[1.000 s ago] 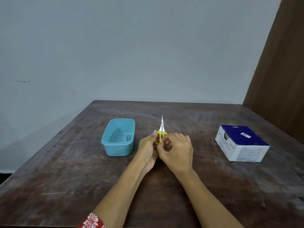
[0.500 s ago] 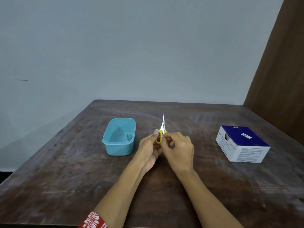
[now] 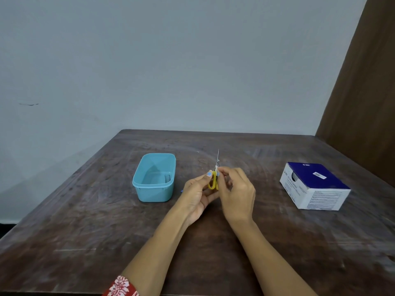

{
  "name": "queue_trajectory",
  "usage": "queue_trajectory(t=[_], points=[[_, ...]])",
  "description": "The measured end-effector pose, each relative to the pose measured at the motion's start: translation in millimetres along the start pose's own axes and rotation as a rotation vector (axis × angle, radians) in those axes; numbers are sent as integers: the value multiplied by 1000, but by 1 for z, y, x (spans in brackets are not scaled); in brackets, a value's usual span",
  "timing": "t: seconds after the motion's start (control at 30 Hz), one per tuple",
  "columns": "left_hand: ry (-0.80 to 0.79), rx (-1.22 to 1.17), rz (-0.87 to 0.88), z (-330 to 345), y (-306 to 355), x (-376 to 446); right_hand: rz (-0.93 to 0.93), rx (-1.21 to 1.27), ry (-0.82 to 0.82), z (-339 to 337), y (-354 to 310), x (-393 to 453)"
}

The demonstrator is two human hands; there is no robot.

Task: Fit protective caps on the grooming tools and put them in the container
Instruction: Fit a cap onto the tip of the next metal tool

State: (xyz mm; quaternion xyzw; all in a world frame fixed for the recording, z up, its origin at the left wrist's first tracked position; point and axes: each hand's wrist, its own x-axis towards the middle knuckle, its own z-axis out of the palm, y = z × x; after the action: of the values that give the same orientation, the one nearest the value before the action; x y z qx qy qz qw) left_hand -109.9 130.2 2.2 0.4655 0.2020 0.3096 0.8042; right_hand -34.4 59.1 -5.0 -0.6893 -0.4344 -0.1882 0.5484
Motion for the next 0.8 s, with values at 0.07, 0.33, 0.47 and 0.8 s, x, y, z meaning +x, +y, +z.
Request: queue_trajectory(t=[0.07, 0.33, 0.47, 0.8], points=[[-2, 8, 4, 1, -1, -1, 9, 3, -3, -1, 0, 0], [46, -17, 30, -1, 0, 2, 3, 26, -31, 0, -1, -1], [23, -4, 20, 0, 0, 0, 6, 16, -10, 0, 0, -1], [7, 5, 24, 0, 0, -1, -16, -14, -11, 1, 2, -1]])
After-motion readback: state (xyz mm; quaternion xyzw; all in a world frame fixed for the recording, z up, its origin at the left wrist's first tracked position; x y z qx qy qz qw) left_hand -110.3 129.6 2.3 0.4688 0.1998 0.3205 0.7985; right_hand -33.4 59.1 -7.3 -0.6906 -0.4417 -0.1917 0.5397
